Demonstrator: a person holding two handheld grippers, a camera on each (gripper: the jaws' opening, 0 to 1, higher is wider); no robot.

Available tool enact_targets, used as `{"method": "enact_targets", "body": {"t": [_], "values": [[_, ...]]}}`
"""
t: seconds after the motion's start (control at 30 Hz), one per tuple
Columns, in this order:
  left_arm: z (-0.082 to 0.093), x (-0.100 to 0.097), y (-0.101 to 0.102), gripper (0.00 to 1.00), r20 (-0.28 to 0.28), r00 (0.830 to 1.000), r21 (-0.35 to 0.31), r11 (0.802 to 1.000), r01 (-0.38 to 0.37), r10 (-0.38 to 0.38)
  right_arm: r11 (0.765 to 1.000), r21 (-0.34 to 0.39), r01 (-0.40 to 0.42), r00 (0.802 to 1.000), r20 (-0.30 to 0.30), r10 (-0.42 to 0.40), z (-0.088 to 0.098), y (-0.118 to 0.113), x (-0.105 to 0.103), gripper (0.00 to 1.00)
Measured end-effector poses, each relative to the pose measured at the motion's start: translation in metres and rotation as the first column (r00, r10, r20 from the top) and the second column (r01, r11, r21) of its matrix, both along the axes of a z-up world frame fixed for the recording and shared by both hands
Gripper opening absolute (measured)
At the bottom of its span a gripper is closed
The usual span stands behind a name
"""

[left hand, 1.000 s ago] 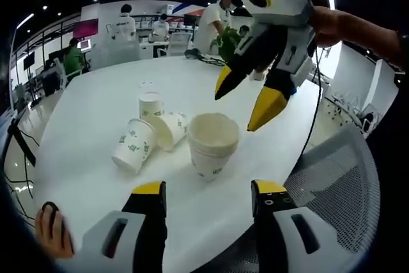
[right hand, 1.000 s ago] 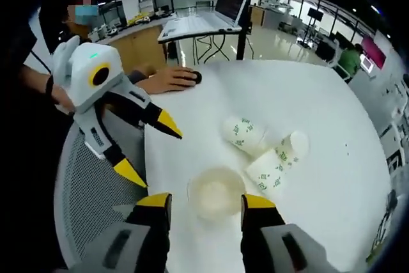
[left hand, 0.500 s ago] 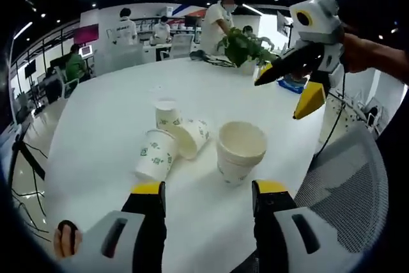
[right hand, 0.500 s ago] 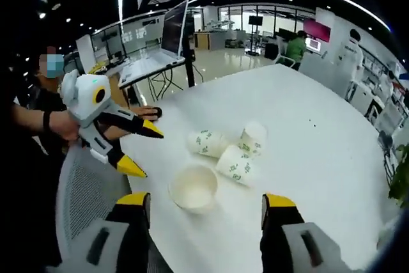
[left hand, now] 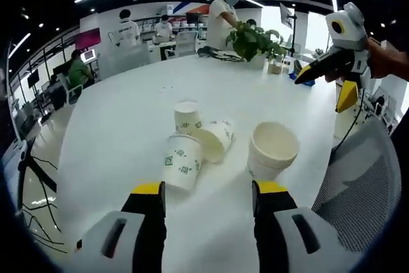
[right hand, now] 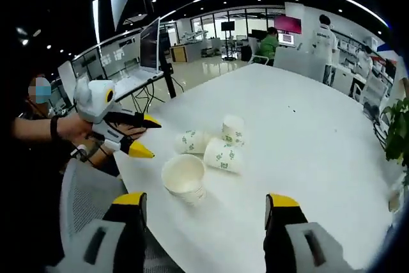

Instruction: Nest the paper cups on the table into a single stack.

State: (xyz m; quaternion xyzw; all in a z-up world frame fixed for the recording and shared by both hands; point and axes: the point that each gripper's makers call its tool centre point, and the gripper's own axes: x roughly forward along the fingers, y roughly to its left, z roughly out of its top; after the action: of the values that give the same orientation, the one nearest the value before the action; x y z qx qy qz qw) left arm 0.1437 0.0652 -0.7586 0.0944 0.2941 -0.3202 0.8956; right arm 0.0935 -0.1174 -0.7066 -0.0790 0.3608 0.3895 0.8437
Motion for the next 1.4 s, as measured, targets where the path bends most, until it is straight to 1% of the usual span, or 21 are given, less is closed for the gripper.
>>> {"method": "enact_targets", "body": {"t": [0.17,0.27,0.33,0.4,0.5,0.57,0.67,0.8,0.93,1.0,1.03,1.1,1.17,1.2,1.3,1.37,1.4], "values": [[-0.003,0.012,0.001,0.55,-0.001,1.000,0.013,1.000,0.008,-0.008,0.998,0.041,0.049,0.999,-0.006,-0.049,0.000,-0.006,-0.005,0.78],[-0.005,0.017,0.001,0.56,-0.009,1.000,0.024,0.999,0.024,-0.024,0.997,0.036,0.064,0.998,-0.015,-0.063,-0.005,-0.013,-0.008,0.78],[-0.005,0.019,0.001,0.58,-0.016,0.999,0.027,0.999,0.032,-0.032,0.997,0.034,0.070,0.997,-0.018,-0.069,-0.004,-0.013,-0.011,0.78],[-0.006,0.022,-0.001,0.59,-0.022,0.999,0.033,0.999,0.039,-0.039,0.996,0.035,0.080,0.997,-0.028,-0.079,-0.007,-0.017,-0.013,0.79],[-0.003,0.028,-0.003,0.59,-0.022,0.999,0.036,0.998,0.044,-0.043,0.995,0.031,0.093,0.995,-0.037,-0.092,-0.009,-0.020,-0.020,0.79],[-0.004,0.035,-0.005,0.60,-0.026,0.999,0.039,0.998,0.049,-0.048,0.994,0.028,0.101,0.994,-0.040,-0.100,-0.010,-0.022,-0.023,0.79],[-0.010,0.044,-0.004,0.59,-0.030,0.998,0.066,0.996,0.058,-0.056,0.993,0.030,0.115,0.993,-0.043,-0.114,-0.011,-0.025,-0.027,0.79],[-0.015,0.056,-0.005,0.55,-0.038,0.997,0.110,0.991,0.078,-0.074,0.991,0.026,0.132,0.991,-0.042,-0.131,-0.010,-0.031,-0.030,0.78],[-0.022,0.062,-0.010,0.56,-0.063,0.993,0.125,0.987,0.104,-0.097,0.989,0.032,0.147,0.988,-0.045,-0.146,-0.010,-0.036,-0.032,0.78],[-0.028,0.064,-0.012,0.56,-0.083,0.990,0.136,0.983,0.121,-0.111,0.988,0.032,0.154,0.987,-0.046,-0.152,-0.011,-0.038,-0.033,0.78],[-0.035,0.066,-0.014,0.56,-0.097,0.988,0.151,0.979,0.135,-0.122,0.987,0.030,0.159,0.986,-0.048,-0.157,-0.011,-0.040,-0.034,0.78],[-0.042,0.069,-0.016,0.56,-0.108,0.985,0.168,0.974,0.150,-0.133,0.986,0.029,0.165,0.985,-0.049,-0.164,-0.011,-0.042,-0.036,0.78],[-0.043,0.066,-0.015,0.55,-0.125,0.983,0.182,0.970,0.159,-0.137,0.985,0.026,0.169,0.984,-0.055,-0.168,-0.013,-0.044,-0.038,0.78],[-0.047,0.070,-0.017,0.56,-0.136,0.981,0.187,0.969,0.164,-0.140,0.985,0.019,0.172,0.984,-0.055,-0.170,-0.014,-0.045,-0.039,0.78],[-0.051,0.072,-0.022,0.55,-0.149,0.978,0.193,0.966,0.171,-0.144,0.984,0.019,0.179,0.982,-0.058,-0.178,-0.014,-0.046,-0.041,0.78],[-0.050,0.068,-0.024,0.55,-0.161,0.976,0.201,0.963,0.179,-0.147,0.983,0.022,0.185,0.981,-0.059,-0.183,-0.014,-0.047,-0.041,0.78],[-0.053,0.068,-0.025,0.55,-0.170,0.974,0.208,0.961,0.185,-0.150,0.982,0.020,0.187,0.981,-0.059,-0.186,-0.013,-0.048,-0.041,0.78]]}}
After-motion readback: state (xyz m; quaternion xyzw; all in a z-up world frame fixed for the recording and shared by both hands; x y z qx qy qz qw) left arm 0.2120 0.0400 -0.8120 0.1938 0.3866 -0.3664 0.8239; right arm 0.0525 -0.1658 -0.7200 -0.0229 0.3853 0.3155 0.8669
